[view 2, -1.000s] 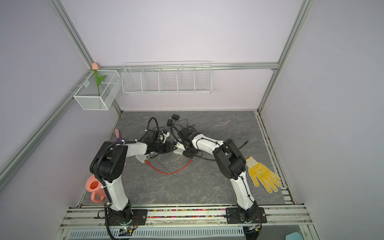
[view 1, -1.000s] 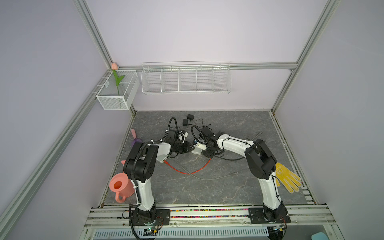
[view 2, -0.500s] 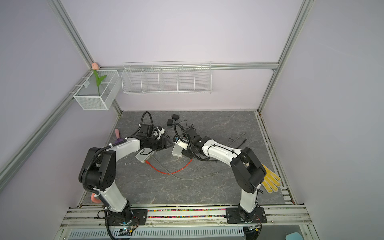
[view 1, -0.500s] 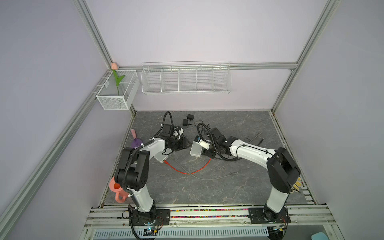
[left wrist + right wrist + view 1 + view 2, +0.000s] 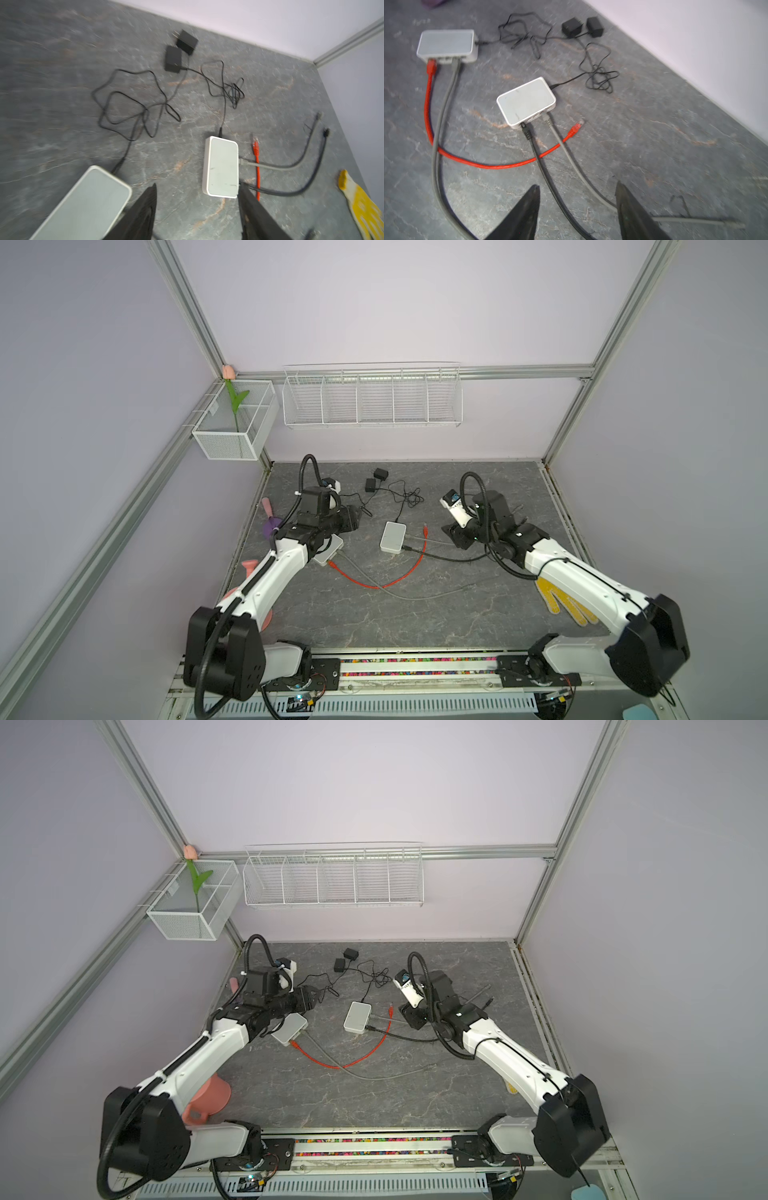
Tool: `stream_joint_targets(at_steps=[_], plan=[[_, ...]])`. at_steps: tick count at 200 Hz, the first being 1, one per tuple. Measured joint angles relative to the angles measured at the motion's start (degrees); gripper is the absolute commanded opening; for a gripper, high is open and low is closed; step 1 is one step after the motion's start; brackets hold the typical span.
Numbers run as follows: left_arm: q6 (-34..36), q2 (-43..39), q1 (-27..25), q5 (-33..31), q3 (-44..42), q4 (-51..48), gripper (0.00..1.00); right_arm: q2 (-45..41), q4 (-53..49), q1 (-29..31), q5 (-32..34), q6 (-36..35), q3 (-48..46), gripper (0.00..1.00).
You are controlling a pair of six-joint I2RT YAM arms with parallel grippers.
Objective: Insert the plug into the switch port
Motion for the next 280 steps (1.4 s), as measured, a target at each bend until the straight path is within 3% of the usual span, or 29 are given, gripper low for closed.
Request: stream_joint_targets(at_steps=[38,73,113,156,280], plan=[[1.4,-13.1,0.0,-18.3,-10.8,4.7,0.67,-14.4,5.0,-7.8,6.0,6.5,-10.8,0.69],[2.4,-18.0,0.0,-31.4,-20.9,7.1,0.67,-29.8,7.5,-13.1,15.8,12.0,-26.6,0.72],[4.3,-25.4,0.0,-37.9,-27.5,8.8,0.67,-49.0,4.2,-13.9,28.2,16.0,-40.1,0.71],[5.9,-33.8,0.0,-41.0,-32.5,12.2,0.67,-69.1,-3.3,-13.9,35.6,18.3,-44.0,0.72],[7.6,-38.5,-0.8,-43.5,-38.3,13.7,0.65,-55.1,3.1,-13.9,32.7,17.4,-46.1,0.76]])
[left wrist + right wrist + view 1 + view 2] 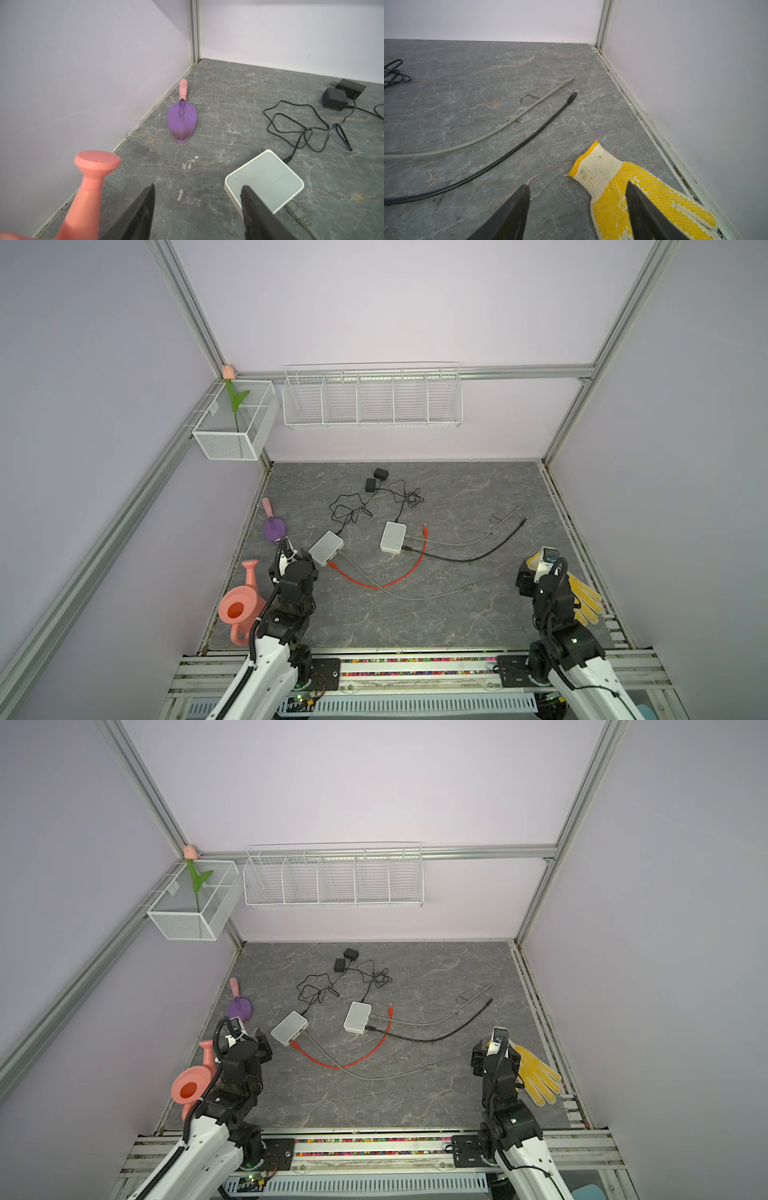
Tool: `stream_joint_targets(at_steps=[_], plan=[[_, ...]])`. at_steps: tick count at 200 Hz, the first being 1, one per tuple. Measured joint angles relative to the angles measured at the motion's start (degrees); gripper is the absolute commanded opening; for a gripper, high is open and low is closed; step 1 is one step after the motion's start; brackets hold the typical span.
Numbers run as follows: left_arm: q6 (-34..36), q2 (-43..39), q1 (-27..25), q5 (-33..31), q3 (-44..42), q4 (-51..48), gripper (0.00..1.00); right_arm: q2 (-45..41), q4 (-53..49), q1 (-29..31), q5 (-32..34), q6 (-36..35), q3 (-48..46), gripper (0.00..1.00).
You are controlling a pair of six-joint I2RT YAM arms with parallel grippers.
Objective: Insert the plug into the switch port
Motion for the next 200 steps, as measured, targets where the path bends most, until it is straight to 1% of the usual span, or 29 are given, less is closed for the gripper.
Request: stream_joint_targets(at_steps=[37,69,109,120,123,130,132,135,138,200], plan=[[0.9,-5.3,0.0,-2.3,-5.2,4.2,0.68,5.0,3.9,0.0,0.1,-0.3,0.0,0.77],[1.9,-5.1,0.0,-3.5,-6.8,7.3,0.7,10.9,9.2,0.0,1.0,-1.6,0.0,0.79],[3.4,-0.5,0.0,-4.6,-7.3,14.8,0.74,21.3,17.4,-0.1,2.3,-3.7,0.1,0.8],[3.7,1.1,0.0,-5.1,-7.4,16.5,0.76,24.4,19.1,-0.2,2.4,-4.1,0.4,0.82],[3.8,1.4,0.0,-5.2,-7.4,16.9,0.82,25.2,19.5,-0.3,2.4,-4.4,0.5,0.83],[3.9,2.3,0.0,-5.4,-7.4,17.8,0.87,27.0,20.2,-0.5,2.2,-4.7,0.9,0.83],[4.4,2.6,0.0,-5.4,-7.4,18.0,0.9,27.7,20.3,-0.6,2.0,-4.6,1.1,0.83],[3.9,3.1,0.0,-5.5,-7.4,18.5,0.97,28.4,20.5,-0.8,2.0,-4.8,1.3,0.83],[4.6,3.4,0.0,-5.6,-7.4,18.7,1.0,29.2,20.7,-1.0,1.7,-4.7,1.6,0.83],[4.6,12.2,0.7,-5.8,-7.1,23.3,0.99,42.2,27.0,-5.8,-3.0,-5.0,6.8,0.83]])
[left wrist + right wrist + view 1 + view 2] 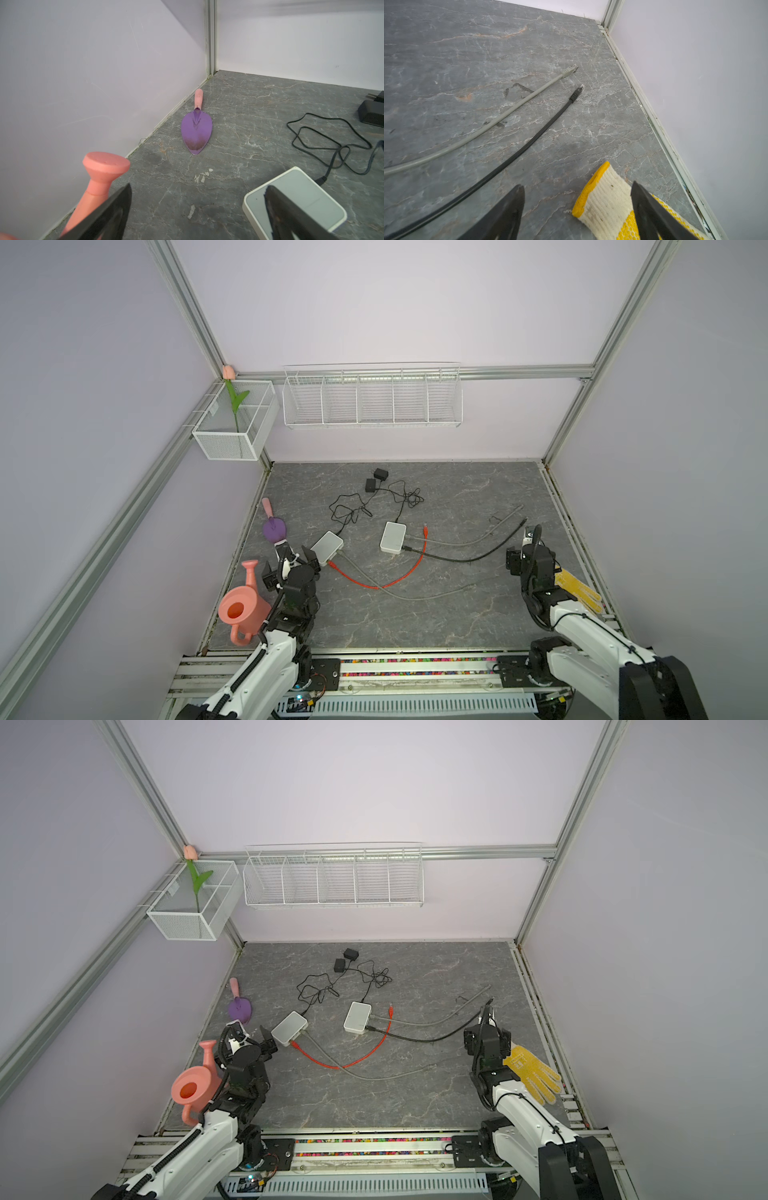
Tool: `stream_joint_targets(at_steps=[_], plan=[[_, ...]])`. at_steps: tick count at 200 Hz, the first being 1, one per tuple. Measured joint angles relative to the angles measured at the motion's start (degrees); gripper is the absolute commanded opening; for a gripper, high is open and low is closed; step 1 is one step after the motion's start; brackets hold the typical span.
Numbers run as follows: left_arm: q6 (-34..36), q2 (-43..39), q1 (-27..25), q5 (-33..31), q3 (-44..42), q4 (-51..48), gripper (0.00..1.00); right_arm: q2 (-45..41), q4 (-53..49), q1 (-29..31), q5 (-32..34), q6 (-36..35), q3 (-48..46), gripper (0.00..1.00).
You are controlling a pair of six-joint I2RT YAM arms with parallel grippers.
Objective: Insert the plug into the switch port
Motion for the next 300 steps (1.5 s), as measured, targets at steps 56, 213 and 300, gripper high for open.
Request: stream_joint_targets(at_steps=[56,213,300], plan=[[-0.2,8.2,1.8,0.4,3.0,4.2,0.99,6.3,5.2,-0.6,-0.9,-0.3,2.1,0.84],[3.0,30.1,3.8,4.7,5.5,32.7,0.99,15.5,36.6,-1.4,2.3,-2.6,-4.5,0.97],[2.6,39.4,7.1,8.9,0.1,51.1,0.99,26.7,60.7,-1.4,3.4,-3.5,-9.4,0.89]])
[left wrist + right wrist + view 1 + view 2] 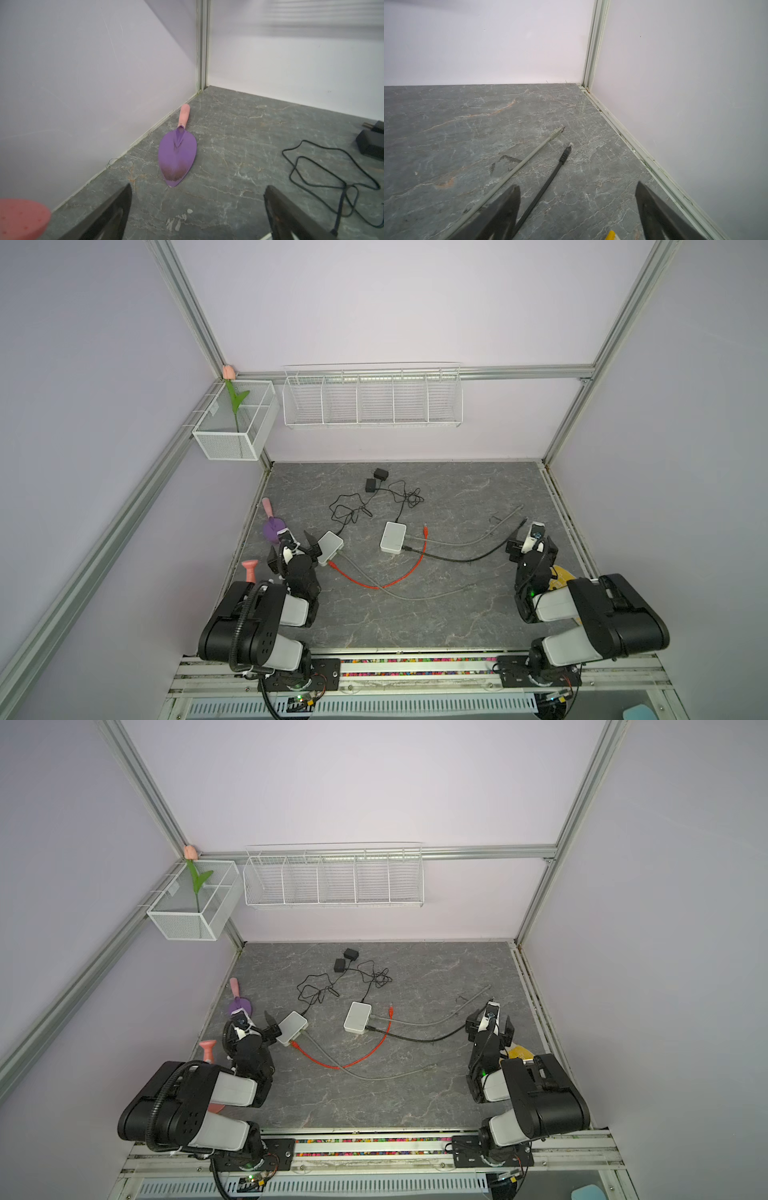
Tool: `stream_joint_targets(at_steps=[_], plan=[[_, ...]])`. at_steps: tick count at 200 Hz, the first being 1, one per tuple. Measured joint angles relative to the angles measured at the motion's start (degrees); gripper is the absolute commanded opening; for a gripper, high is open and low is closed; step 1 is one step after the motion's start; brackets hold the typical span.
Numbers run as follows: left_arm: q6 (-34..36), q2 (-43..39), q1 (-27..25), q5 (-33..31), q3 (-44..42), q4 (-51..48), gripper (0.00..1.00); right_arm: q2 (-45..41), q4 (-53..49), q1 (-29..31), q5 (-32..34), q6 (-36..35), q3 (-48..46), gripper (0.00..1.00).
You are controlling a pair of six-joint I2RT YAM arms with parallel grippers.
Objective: Insert the plug into the switch port
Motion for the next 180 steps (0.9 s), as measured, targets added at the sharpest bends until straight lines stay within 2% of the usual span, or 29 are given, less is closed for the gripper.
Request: stream_joint_targets(at_steps=[57,82,108,150,180], plan=[[1.1,1.0,-0.8,2.4,-2.6,5.4,0.99,1.6,3.6,1.8,-1.9,-2.9,-0.4,0.89],[5.6,2.8,-4.9,5.2,-2.3,6.3,0.99,3.9,3.9,4.6,-5.2,-5.9,-0.1,0.89],[10.1,5.2,-8.0,8.5,-1.7,6.4,0.99,4.0,4.2,4.7,-6.7,-6.9,-0.1,0.89],[12.0,6.2,-7.6,8.9,-0.7,6.7,0.99,7.5,3.4,1.0,-9.3,-6.7,2.4,0.89],[11.0,9.2,-3.1,11.5,2.8,5.0,0.99,7.0,-0.2,0.3,-9.5,-5.7,4.7,0.89]])
